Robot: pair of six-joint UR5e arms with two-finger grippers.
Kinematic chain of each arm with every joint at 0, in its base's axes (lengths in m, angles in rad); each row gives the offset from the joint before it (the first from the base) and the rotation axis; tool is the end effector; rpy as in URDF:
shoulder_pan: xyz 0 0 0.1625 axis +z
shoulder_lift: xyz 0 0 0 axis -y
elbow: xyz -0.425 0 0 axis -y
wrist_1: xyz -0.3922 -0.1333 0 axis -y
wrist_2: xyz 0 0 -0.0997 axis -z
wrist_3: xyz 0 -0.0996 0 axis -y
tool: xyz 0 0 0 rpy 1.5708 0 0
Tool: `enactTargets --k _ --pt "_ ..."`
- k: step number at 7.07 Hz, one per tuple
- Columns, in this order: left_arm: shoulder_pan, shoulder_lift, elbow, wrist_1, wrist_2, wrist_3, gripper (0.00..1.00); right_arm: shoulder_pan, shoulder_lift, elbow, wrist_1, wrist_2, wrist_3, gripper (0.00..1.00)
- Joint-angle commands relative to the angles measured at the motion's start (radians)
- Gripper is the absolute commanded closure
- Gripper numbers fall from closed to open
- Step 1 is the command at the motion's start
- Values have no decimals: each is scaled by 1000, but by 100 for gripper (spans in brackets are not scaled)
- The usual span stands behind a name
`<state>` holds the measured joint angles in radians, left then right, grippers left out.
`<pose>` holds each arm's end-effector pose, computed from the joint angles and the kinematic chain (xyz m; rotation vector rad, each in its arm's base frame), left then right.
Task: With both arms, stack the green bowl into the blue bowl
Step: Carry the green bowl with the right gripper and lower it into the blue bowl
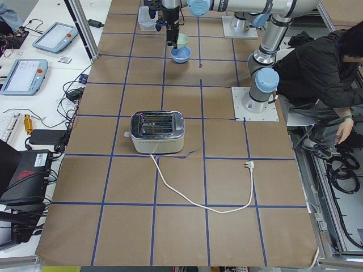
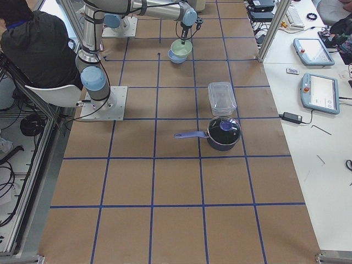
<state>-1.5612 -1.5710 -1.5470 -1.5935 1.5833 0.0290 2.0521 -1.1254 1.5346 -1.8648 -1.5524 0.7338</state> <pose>-0.1273 -0.4932 0.4972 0.0303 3.1289 -0.0010 0.4117 -0.4963 0.2796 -0.3903 -3.0619 -0.1623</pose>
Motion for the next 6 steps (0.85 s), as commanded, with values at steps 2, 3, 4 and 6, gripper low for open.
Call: enactTargets --k 2,3,4,6 --pt "7 6 -1 1 3 14 0 8 33 -2 -1 5 3 100" --pt "4 8 -2 1 3 14 0 8 33 -4 -5 21 4 34" --pt "6 8 -4 3 1 14 0 8 32 -10 -10 32 6 9" --pt "6 14 -19 3 0 14 0 13 33 -49 1 31 4 0"
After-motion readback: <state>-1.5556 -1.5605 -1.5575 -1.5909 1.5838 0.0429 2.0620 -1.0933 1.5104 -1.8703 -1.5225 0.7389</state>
